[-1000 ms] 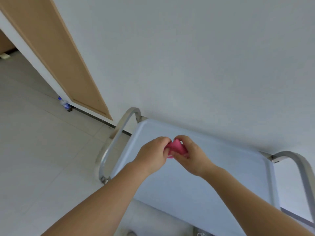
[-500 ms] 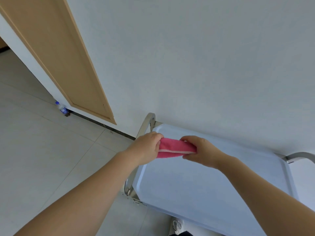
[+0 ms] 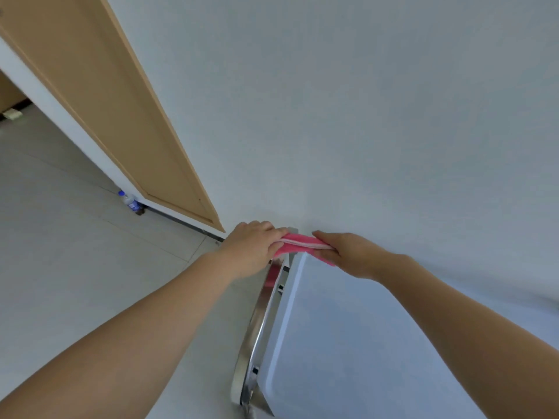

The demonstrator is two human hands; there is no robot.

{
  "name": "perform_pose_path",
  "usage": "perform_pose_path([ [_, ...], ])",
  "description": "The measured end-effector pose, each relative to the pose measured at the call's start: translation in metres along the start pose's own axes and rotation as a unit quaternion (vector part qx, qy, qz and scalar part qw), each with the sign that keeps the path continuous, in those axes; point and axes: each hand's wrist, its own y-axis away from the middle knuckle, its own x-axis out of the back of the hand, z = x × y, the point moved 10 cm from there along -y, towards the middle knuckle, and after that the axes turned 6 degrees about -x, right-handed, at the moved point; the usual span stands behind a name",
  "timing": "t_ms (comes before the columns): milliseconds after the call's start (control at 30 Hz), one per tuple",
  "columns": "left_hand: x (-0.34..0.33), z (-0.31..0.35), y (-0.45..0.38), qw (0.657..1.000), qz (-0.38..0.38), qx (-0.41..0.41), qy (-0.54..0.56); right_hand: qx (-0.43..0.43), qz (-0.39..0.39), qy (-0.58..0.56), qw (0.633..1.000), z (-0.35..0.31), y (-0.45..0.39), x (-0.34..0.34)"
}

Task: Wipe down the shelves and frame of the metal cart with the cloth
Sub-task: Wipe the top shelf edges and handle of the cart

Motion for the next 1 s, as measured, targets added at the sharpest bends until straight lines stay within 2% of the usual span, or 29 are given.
perform_pose_path([
  [167, 0.003, -0.050, -0.053, 0.998, 0.032, -0.044, -0.023, -0.049, 0.119, 0.168, 0.977, 0.002, -0.058, 0.035],
  [233, -0.004, -0.064, -0.062, 0.999, 0.022, -0.042, -0.017, -0.068, 0.095, 0.209, 0.971, 0.008, -0.073, 0.029],
  [300, -0.018, -0.073, -0.067, 0.999, -0.001, -0.049, 0.017, -0.090, 0.065, 0.230, 0.967, 0.014, -0.087, 0.017],
  [367, -0.025, -0.077, -0.073, 0.997, 0.004, -0.063, 0.049, -0.106, 0.106, 0.235, 0.960, 0.014, -0.097, 0.021],
  [433, -0.019, -0.084, -0.083, 0.995, 0.040, -0.058, 0.073, -0.125, 0.165, 0.212, 0.955, 0.013, -0.104, 0.035],
  [500, -0.013, -0.092, -0.091, 0.992, 0.056, -0.044, 0.099, -0.119, 0.185, 0.171, 0.960, 0.011, -0.107, 0.042],
  [567, -0.021, -0.087, -0.089, 0.991, 0.022, -0.067, 0.110, -0.097, 0.155, 0.145, 0.972, 0.009, -0.105, 0.030],
  [667, -0.057, -0.069, -0.067, 0.984, -0.076, -0.100, 0.130, -0.100, 0.063, 0.144, 0.982, 0.017, -0.093, -0.016],
  [700, -0.065, -0.067, -0.062, 0.980, -0.082, -0.082, 0.163, -0.107, 0.028, 0.153, 0.982, 0.022, -0.089, -0.034],
  [767, -0.071, -0.075, -0.066, 0.967, -0.049, 0.009, 0.249, -0.117, -0.023, 0.160, 0.980, 0.028, -0.081, -0.060],
  [833, -0.079, -0.083, -0.083, 0.964, -0.035, 0.099, 0.246, -0.127, -0.028, 0.145, 0.981, 0.032, -0.074, -0.068],
  [933, -0.106, -0.074, -0.111, 0.938, -0.116, 0.196, 0.262, -0.144, 0.007, 0.126, 0.982, 0.037, -0.059, -0.058],
  [1000, -0.125, -0.053, -0.126, 0.936, -0.212, 0.177, 0.217, -0.159, 0.022, 0.124, 0.979, 0.044, -0.046, -0.051],
])
